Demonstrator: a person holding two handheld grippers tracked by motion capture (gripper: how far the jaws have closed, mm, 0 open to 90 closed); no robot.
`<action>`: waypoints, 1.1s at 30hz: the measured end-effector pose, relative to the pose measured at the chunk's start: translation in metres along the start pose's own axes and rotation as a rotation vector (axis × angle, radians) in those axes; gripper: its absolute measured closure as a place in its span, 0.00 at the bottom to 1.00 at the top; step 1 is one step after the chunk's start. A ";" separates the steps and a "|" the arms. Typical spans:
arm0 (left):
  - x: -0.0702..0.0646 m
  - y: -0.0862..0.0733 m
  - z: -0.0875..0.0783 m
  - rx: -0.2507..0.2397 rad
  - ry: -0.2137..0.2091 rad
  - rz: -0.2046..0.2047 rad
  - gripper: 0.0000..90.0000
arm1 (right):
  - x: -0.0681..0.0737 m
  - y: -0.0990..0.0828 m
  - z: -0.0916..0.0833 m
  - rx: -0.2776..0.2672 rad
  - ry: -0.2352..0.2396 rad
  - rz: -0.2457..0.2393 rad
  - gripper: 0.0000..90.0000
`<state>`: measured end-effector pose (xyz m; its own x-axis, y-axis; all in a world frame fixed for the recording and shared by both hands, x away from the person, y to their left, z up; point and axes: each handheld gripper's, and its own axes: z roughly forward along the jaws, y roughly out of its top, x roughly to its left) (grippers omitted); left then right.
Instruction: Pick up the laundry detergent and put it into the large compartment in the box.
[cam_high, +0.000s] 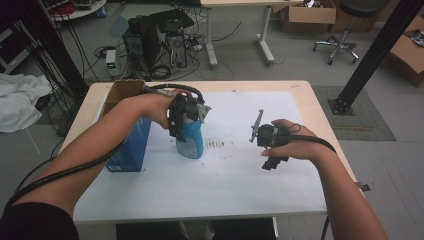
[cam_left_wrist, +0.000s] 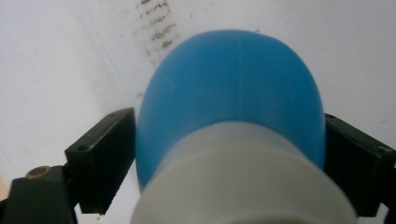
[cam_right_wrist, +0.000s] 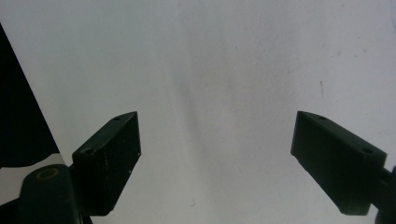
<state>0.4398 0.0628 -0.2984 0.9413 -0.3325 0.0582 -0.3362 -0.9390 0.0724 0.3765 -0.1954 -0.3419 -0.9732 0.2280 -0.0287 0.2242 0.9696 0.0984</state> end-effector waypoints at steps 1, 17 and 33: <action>0.000 -0.001 0.000 -0.004 0.003 -0.001 0.18 | 0.000 0.000 0.000 -0.002 0.002 0.002 0.18; -0.001 -0.001 -0.003 -0.007 0.000 0.001 0.27 | -0.002 0.003 0.003 0.005 0.003 -0.001 0.18; -0.001 0.001 -0.003 0.016 -0.001 0.009 0.34 | -0.002 0.003 0.003 0.001 0.002 0.002 0.18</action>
<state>0.4380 0.0623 -0.2958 0.9382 -0.3411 0.0580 -0.3442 -0.9373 0.0557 0.3791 -0.1928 -0.3447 -0.9728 0.2300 -0.0270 0.2265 0.9691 0.0974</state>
